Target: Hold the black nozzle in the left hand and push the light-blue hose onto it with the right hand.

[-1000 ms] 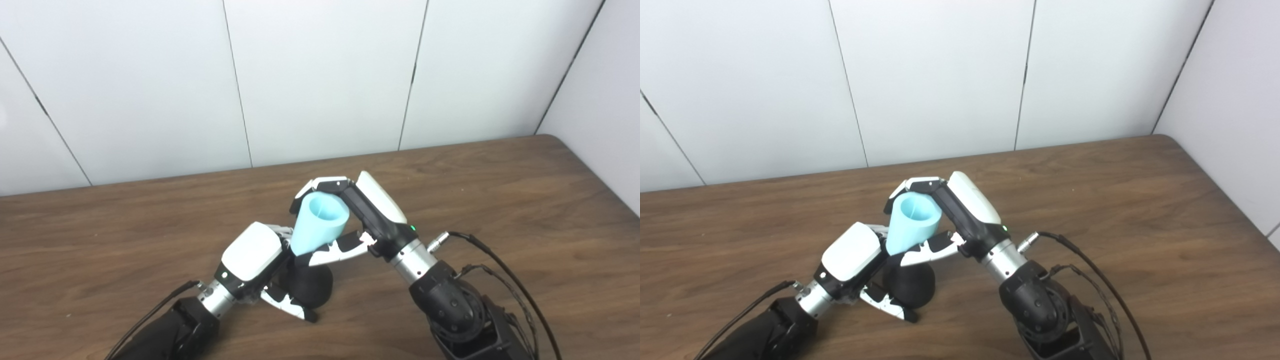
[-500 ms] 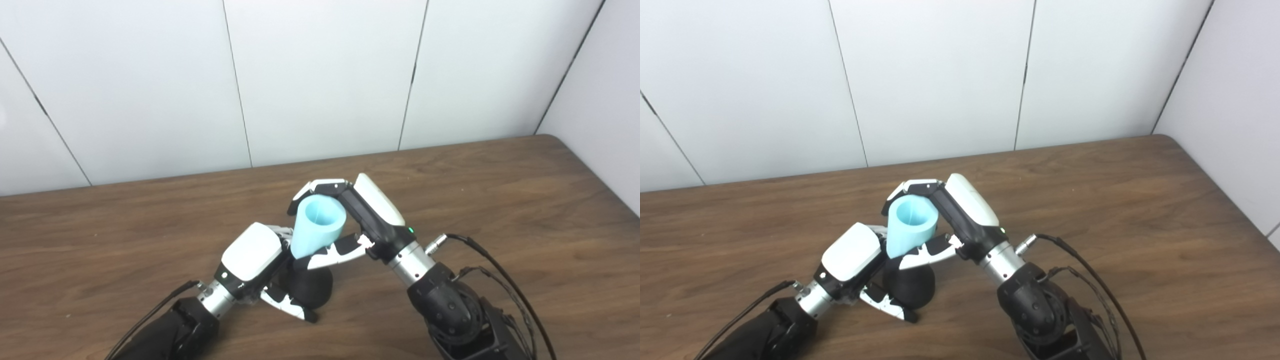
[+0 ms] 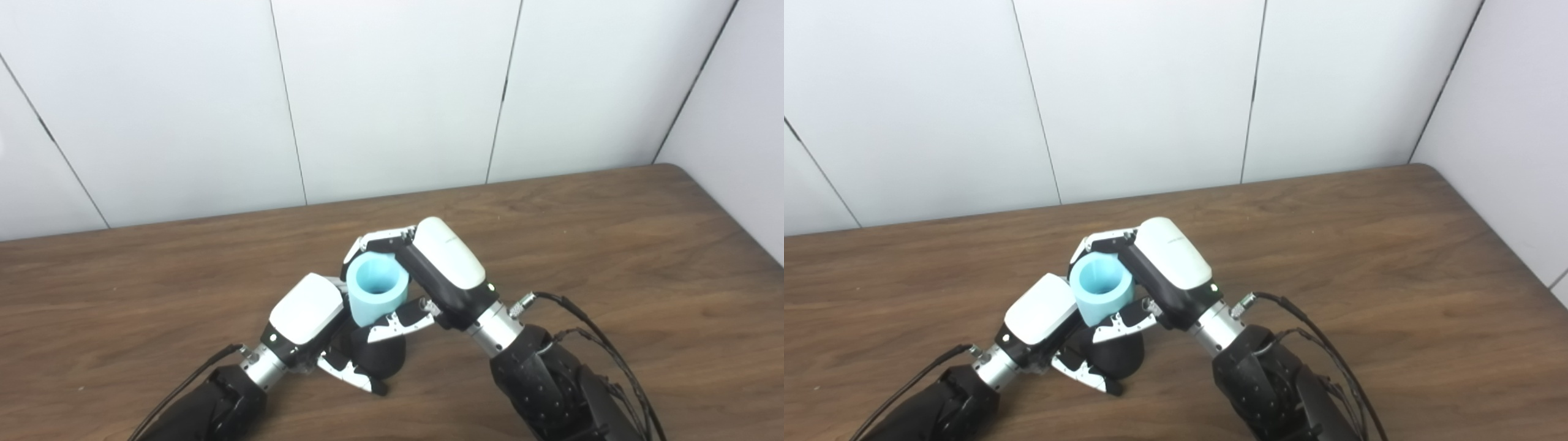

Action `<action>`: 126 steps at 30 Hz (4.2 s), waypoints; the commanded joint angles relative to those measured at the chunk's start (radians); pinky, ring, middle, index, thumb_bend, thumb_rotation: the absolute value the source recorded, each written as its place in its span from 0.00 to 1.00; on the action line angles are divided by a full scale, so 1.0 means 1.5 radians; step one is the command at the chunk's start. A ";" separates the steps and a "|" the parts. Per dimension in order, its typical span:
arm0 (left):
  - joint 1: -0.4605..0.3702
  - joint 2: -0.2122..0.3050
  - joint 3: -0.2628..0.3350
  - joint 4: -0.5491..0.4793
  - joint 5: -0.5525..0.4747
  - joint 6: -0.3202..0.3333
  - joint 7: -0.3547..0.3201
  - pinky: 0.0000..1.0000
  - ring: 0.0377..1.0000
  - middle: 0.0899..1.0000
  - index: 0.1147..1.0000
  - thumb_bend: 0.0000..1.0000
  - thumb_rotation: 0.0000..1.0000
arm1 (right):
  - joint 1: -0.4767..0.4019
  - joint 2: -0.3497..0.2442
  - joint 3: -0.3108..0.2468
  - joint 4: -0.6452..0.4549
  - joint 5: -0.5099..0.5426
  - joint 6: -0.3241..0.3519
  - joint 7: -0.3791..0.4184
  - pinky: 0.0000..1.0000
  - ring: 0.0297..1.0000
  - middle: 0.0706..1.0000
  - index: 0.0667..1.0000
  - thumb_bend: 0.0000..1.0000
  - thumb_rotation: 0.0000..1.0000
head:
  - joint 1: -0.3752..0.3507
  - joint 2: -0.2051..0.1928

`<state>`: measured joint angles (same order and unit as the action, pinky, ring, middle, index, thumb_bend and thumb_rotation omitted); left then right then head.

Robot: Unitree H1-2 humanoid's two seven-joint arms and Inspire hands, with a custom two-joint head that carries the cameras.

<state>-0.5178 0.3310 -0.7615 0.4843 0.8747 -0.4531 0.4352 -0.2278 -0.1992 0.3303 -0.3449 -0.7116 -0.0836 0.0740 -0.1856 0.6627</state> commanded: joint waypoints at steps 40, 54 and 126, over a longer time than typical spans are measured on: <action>0.169 0.002 -0.060 0.109 -0.013 -0.011 0.021 0.46 0.55 0.50 0.42 0.51 0.04 | 0.003 0.008 -0.044 0.003 0.025 -0.006 -0.001 0.14 0.19 0.41 0.50 0.52 0.00 | 0.002 -0.009; 0.170 0.001 -0.057 0.105 -0.018 -0.011 0.014 0.47 0.55 0.50 0.42 0.51 0.05 | 0.007 0.010 -0.044 0.003 0.019 -0.008 0.004 0.16 0.22 0.43 0.47 0.52 0.00 | 0.001 -0.010; 0.156 -0.001 -0.089 0.121 -0.013 -0.011 -0.031 0.44 0.54 0.51 0.42 0.52 0.05 | -0.008 0.016 -0.032 0.026 -0.045 0.018 0.036 0.33 0.44 0.45 0.45 0.52 0.00 | 0.007 -0.011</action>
<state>-0.5222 0.3363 -0.7790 0.4854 0.8401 -0.4462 0.4126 -0.2238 -0.1732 0.2892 -0.3072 -0.7371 -0.1248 0.0755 -0.1749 0.6458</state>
